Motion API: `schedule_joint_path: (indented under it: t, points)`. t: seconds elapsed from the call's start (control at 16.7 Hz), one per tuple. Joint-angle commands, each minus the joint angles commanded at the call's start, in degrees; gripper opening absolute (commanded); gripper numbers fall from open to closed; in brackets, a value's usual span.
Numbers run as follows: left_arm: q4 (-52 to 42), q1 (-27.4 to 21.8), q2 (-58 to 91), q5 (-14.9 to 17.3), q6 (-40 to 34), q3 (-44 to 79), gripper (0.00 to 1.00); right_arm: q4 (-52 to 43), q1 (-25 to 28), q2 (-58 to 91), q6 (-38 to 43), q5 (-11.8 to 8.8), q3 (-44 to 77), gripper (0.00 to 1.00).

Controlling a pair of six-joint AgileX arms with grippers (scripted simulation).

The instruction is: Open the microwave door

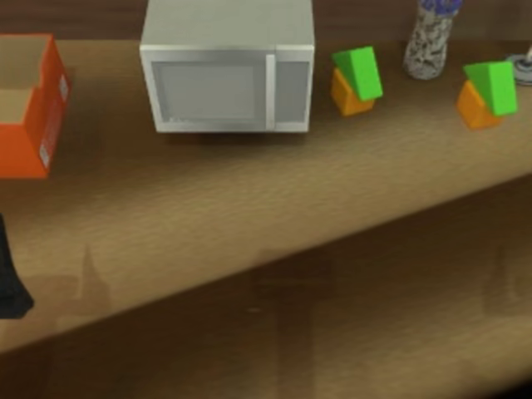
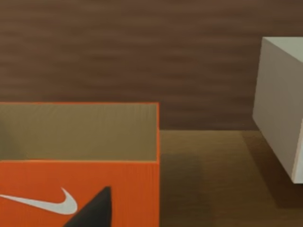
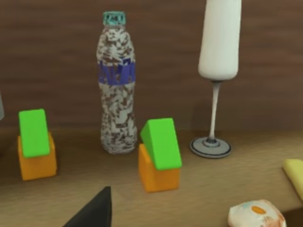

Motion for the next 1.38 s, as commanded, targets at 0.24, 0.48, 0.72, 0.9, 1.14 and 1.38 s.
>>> schedule_joint_path:
  t: [0.24,0.48,0.72,0.9,1.14,1.38]
  points:
    - [-0.83,-0.81,1.76,-0.46,-0.54,1.65,1.00,0.00,0.00,0.00,0.00,0.00,0.00,1.00]
    - [-5.08,-5.12,12.59,-3.11,-3.84,11.70,1.00,0.00,0.00,0.00,0.00,0.00,0.00,1.00]
    - [-11.03,-11.80,32.38,-7.26,-9.50,28.63,1.00,0.00,0.00,0.00,0.00,0.00,0.00,1.00]
    - [-15.67,-17.52,50.83,-10.72,-14.55,43.62,1.00,0.00,0.00,0.00,0.00,0.00,0.00,1.00]
    - [-21.66,-25.10,76.12,-15.27,-21.30,63.80,1.00,0.00,0.00,0.00,0.00,0.00,0.00,1.00]
    - [-27.39,-31.77,97.70,-19.31,-27.05,80.80,1.00,0.00,0.00,0.00,0.00,0.00,0.00,1.00]
